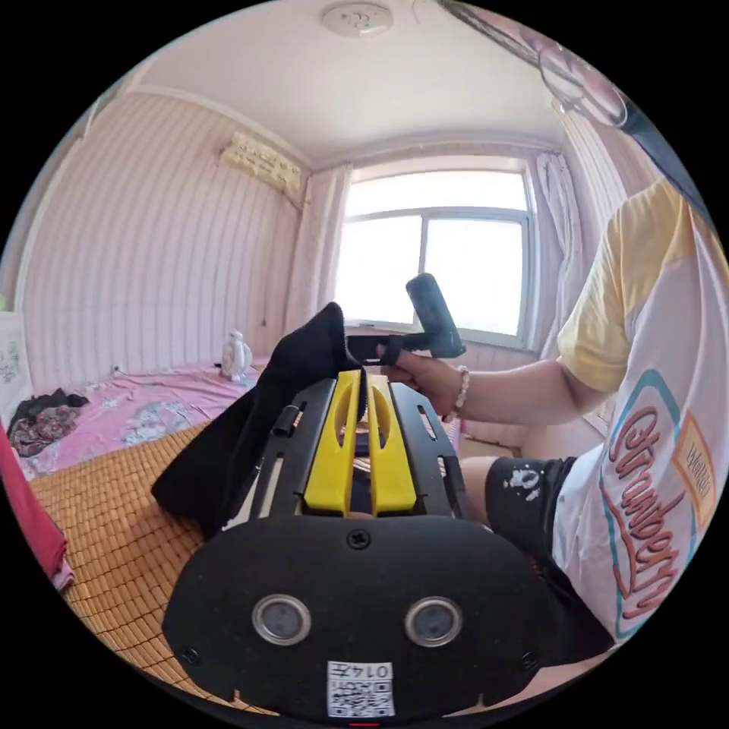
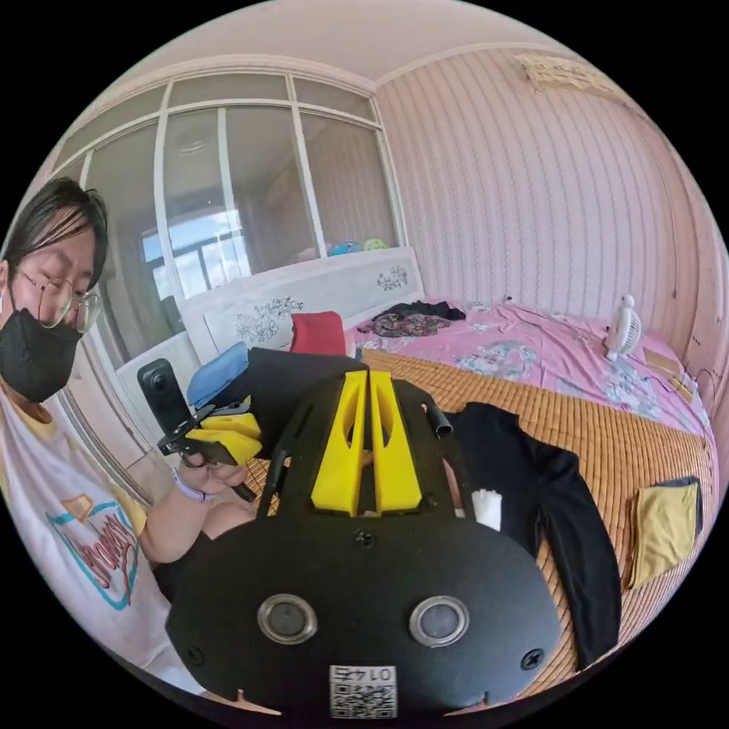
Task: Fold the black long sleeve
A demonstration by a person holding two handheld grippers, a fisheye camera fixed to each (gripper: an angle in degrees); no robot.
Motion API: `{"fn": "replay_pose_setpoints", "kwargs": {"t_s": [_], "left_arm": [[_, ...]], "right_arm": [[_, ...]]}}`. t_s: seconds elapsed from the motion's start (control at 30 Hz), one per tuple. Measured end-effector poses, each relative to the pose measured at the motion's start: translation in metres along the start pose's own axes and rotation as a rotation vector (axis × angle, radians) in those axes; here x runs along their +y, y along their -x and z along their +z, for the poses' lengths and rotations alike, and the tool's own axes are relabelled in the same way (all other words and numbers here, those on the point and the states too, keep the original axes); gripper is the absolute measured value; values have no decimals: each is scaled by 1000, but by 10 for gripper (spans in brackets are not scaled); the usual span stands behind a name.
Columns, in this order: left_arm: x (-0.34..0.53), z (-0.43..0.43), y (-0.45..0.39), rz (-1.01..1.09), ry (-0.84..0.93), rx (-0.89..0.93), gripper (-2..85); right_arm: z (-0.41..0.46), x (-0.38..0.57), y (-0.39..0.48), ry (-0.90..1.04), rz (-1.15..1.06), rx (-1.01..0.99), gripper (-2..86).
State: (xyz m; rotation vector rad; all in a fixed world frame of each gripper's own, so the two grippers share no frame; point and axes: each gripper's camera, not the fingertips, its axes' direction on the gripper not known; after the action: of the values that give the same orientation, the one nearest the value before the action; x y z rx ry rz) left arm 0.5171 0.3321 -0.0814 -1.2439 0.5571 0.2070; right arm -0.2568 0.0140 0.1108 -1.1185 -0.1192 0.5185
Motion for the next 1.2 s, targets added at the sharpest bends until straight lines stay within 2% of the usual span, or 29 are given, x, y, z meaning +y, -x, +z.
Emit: {"fn": "replay_pose_setpoints", "kwargs": {"t_s": [0.07, 0.17, 0.27, 0.33, 0.47, 0.6, 0.7, 0.73, 0.9, 1.1, 1.2], "left_arm": [[13, 78, -9, -58, 193, 102, 19], [46, 130, -13, -148, 382, 143, 35], [70, 146, -5, -246, 519, 104, 39], [76, 148, 5, -292, 586, 56, 39], [65, 154, 31, -316, 685, -89, 42], [45, 165, 61, -321, 702, -203, 48], [32, 177, 92, -351, 700, -264, 50], [27, 182, 102, -349, 711, -284, 51], [1, 188, 129, -299, 735, -373, 53], [-4, 192, 156, -269, 787, -447, 56], [-8, 191, 165, -280, 780, -460, 57]], "right_arm": [[-41, 89, -54, 153, 174, 182, 46], [-67, 200, -109, 347, 395, 294, 92], [-73, 263, -133, 384, 510, 317, 105], [-59, 275, -136, 399, 478, 291, 107], [0, 279, -122, 491, 261, 234, 107], [49, 288, -115, 571, 138, 189, 99], [86, 302, -122, 686, 78, 239, 46], [89, 300, -125, 678, 67, 293, 23], [60, 282, -125, 653, 19, 216, 13], [79, 305, -152, 856, 21, 89, 69], [95, 265, -173, 745, -58, 85, 72]]}}
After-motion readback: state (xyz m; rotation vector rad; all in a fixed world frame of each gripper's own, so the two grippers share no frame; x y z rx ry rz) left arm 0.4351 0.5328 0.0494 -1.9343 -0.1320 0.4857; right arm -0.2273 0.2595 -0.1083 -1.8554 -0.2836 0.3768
